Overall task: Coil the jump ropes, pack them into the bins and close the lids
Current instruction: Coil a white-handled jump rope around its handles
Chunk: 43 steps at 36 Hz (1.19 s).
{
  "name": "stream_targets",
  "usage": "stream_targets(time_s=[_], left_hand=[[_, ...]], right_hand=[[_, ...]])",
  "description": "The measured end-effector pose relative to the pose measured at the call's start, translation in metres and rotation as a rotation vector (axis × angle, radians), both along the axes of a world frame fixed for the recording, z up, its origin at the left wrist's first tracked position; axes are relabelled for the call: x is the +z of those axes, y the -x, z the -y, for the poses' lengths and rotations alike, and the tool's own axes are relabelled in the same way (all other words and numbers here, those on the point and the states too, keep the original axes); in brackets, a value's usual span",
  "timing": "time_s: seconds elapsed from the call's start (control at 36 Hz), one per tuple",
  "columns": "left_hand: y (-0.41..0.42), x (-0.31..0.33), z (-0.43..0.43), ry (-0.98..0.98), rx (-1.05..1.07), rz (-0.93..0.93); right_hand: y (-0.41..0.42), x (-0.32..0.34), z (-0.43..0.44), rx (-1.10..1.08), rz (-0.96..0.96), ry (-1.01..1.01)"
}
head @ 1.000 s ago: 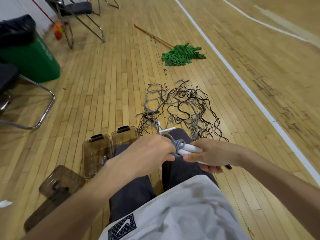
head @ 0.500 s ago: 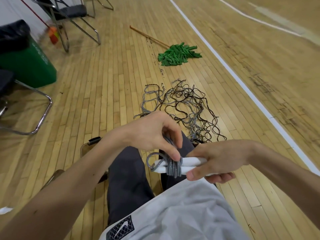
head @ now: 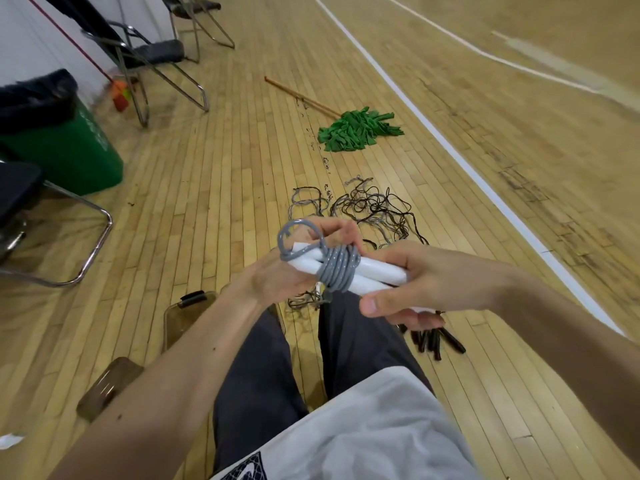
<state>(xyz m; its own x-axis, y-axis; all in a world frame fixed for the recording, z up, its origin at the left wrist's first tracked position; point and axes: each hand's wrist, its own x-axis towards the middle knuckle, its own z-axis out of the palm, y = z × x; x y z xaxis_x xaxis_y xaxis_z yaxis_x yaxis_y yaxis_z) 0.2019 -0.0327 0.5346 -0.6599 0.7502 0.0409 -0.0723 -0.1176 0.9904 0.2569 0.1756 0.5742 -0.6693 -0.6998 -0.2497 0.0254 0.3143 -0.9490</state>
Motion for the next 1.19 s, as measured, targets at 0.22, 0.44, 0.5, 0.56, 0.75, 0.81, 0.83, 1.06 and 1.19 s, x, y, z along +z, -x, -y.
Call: stream_targets(time_s=[0.22, 0.44, 0.5, 0.56, 0.75, 0.81, 0.83, 1.06, 1.19], left_hand=[[-0.003, 0.012, -0.012, 0.247, 0.282, -0.014], [-0.008, 0.016, -0.004, 0.309, 0.240, -0.087], [-0.008, 0.020, 0.000, 0.360, 0.224, -0.121], [-0.008, 0.022, 0.005, 0.433, 0.208, -0.148], [-0.021, 0.027, 0.021, 0.680, 0.299, -0.357], [-0.023, 0.037, 0.024, 0.683, 0.381, -0.467], [-0.025, 0.043, 0.025, 0.690, 0.421, -0.527], [-0.048, 0.085, 0.016, 0.850, 0.393, -1.029], [-0.059, 0.106, 0.007, 0.932, 0.308, -1.367]], right_hand=[[0.008, 0.015, 0.001, -0.166, -0.123, 0.092], [0.011, 0.006, 0.006, -0.350, -0.121, 0.221], [0.008, 0.004, 0.008, -0.357, -0.113, 0.255], [0.006, 0.003, 0.009, -0.378, -0.100, 0.291], [0.007, 0.018, -0.010, -0.607, -0.217, 0.404], [0.007, 0.017, -0.018, -0.634, -0.246, 0.363], [0.006, 0.015, -0.022, -0.648, -0.254, 0.341], [-0.001, 0.004, -0.029, -0.761, -0.277, 0.243], [-0.003, 0.004, -0.019, -0.759, -0.275, 0.190]])
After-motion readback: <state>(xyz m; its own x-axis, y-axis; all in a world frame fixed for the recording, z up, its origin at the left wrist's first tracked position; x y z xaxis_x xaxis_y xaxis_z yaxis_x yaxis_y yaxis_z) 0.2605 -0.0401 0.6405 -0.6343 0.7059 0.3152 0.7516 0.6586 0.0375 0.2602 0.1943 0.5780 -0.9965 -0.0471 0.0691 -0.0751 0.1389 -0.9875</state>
